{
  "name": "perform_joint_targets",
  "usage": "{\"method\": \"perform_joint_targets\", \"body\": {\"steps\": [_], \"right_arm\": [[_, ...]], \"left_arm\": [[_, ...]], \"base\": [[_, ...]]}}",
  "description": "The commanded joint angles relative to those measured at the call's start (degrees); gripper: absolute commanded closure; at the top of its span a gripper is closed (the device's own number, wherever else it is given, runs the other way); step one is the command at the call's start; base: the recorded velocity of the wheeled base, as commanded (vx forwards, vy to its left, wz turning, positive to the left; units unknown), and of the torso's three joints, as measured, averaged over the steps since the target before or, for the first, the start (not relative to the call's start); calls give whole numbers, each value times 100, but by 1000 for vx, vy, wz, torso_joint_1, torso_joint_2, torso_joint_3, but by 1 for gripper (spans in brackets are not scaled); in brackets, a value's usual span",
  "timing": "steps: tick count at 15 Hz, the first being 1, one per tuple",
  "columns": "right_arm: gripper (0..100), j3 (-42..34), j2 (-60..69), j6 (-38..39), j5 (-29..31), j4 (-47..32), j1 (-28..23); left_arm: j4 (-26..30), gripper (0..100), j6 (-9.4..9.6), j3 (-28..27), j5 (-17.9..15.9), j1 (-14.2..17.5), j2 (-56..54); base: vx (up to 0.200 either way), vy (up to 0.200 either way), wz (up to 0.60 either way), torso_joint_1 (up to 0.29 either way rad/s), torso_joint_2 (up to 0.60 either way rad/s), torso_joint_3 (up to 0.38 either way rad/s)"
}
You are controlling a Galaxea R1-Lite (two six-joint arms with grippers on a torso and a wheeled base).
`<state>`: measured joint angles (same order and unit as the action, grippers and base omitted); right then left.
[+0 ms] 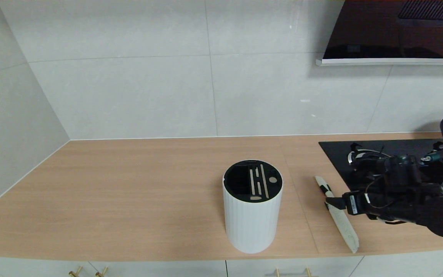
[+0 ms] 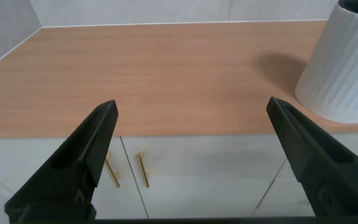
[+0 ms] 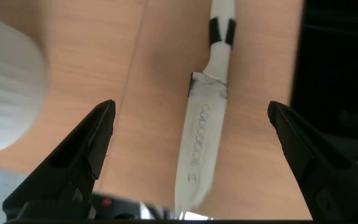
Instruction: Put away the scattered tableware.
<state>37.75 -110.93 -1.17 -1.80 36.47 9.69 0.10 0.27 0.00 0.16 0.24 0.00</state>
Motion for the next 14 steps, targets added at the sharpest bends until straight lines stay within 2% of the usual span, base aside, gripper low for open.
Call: {"method": "perform_joint_targets", "body": {"steps": [1,6,14], "right_arm": [[0,57,-719,29,75,325,42],[0,57,-1422,38,189,1116,15],[0,180,-1712,47,347,1362,-81]], "left_arm": [[-1,0,0,0,2,2,0],[-1,0,0,0,2,2,0],[-1,0,0,0,2,2,0]], "base": [[0,0,0,0,0,0],[0,0,0,0,0,0],[0,0,0,0,0,0]]}}
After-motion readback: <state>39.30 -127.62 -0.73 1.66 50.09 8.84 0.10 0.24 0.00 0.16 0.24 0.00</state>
